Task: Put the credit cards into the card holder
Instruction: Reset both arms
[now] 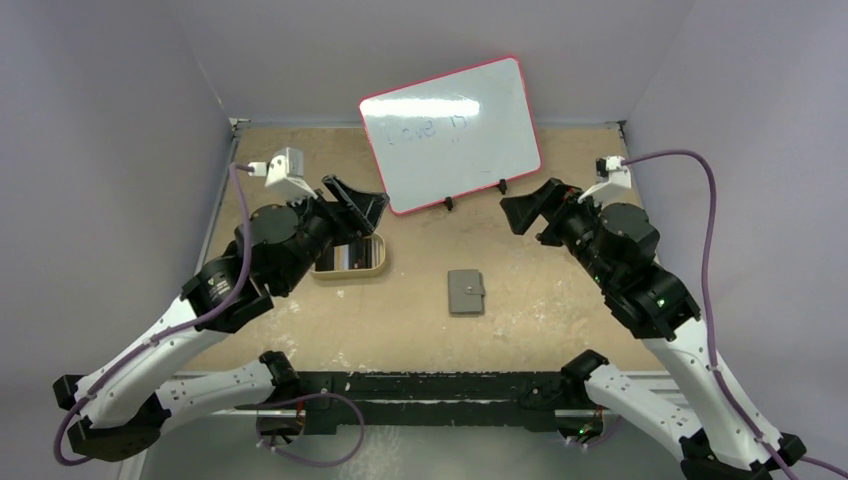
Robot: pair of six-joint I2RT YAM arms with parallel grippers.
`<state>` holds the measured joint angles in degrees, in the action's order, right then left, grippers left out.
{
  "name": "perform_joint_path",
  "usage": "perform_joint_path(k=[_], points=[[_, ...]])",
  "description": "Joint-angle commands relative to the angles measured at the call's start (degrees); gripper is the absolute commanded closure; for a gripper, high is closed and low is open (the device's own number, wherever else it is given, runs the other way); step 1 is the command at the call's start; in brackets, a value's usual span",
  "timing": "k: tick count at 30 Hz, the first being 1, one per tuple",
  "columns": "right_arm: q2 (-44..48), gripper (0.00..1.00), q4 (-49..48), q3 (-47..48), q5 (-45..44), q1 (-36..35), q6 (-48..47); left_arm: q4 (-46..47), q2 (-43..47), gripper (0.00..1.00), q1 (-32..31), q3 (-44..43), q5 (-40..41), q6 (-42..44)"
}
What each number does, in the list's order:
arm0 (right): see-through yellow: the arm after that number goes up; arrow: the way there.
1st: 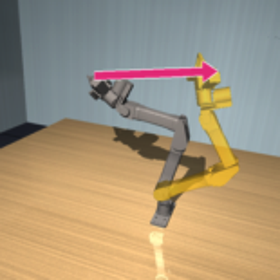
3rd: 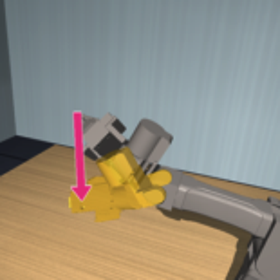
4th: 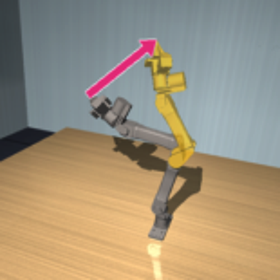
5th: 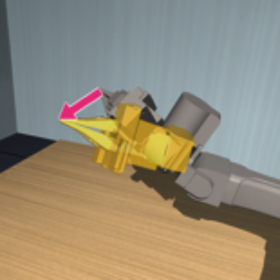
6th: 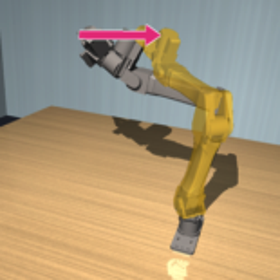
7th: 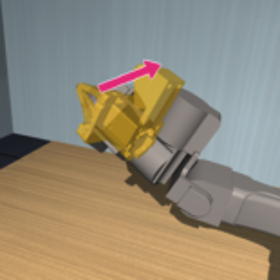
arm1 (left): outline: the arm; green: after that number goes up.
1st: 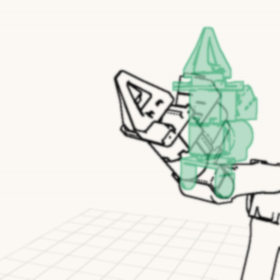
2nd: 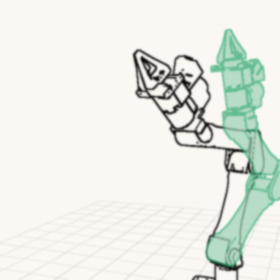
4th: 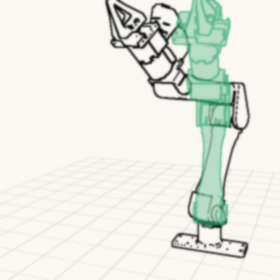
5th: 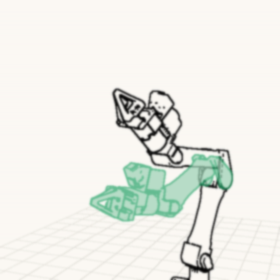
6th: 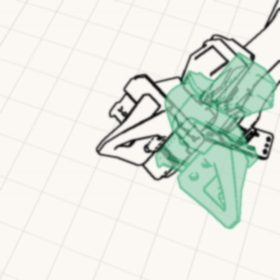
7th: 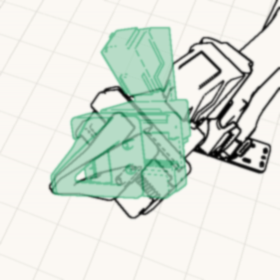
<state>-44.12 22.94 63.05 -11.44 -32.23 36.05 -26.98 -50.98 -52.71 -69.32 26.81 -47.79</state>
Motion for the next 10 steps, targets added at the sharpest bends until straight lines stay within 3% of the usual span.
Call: perform_joint_path(k=[1, 10], points=[[-0.2, 0.01, 0.7, 3.0, -1.8, 0.1, 1.3, -0.6, -0.1, 0.34, 0.1, 1.7, 4.4, 0.0], [1.1, 0.00, -0.2, 0.8, -1.1, 0.1, 2.6, -1.2, 0.3, 0.33, 0.2, 3.5, 4.4, -1.7]])
